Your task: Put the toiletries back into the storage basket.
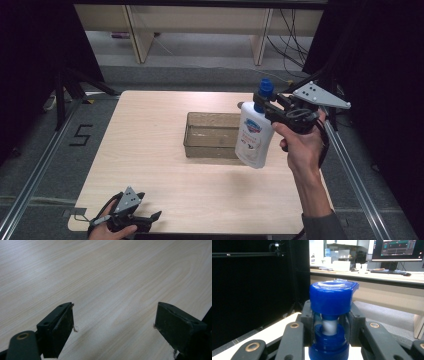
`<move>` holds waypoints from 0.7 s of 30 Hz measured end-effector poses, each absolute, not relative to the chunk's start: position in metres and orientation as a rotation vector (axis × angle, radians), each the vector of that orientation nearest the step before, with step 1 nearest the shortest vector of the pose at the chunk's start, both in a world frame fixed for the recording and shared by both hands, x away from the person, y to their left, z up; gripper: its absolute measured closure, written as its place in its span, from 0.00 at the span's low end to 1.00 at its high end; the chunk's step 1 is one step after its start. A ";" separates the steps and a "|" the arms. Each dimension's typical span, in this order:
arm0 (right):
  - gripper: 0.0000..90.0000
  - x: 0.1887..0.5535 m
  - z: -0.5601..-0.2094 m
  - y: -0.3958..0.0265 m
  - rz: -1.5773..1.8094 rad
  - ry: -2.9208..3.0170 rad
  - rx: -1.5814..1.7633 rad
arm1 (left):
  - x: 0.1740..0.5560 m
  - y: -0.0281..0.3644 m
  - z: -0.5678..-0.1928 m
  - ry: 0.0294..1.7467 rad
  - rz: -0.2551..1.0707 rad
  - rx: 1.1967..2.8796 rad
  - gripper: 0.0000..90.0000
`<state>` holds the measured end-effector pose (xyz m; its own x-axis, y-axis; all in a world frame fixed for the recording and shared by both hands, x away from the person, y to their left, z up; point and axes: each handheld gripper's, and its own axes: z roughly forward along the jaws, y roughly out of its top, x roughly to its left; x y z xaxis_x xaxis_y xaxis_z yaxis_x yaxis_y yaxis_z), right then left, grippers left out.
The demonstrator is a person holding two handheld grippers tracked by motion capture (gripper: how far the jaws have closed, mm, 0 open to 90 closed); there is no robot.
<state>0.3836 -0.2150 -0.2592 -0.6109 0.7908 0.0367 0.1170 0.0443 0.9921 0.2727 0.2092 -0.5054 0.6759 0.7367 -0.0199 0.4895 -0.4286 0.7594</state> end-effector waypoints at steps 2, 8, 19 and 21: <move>0.73 0.387 -0.257 -0.215 1.612 1.788 0.927 | 0.272 0.209 -0.505 0.928 0.396 2.102 0.17; 0.73 0.398 -0.256 -0.214 1.597 1.784 0.941 | 0.272 0.210 -0.505 0.925 0.387 2.109 0.17; 0.73 0.419 -0.256 -0.212 1.593 1.760 0.954 | 0.272 0.210 -0.505 0.928 0.381 2.107 0.17; 0.73 0.423 -0.256 -0.212 1.592 1.757 0.956 | 0.272 0.210 -0.505 0.928 0.380 2.106 0.17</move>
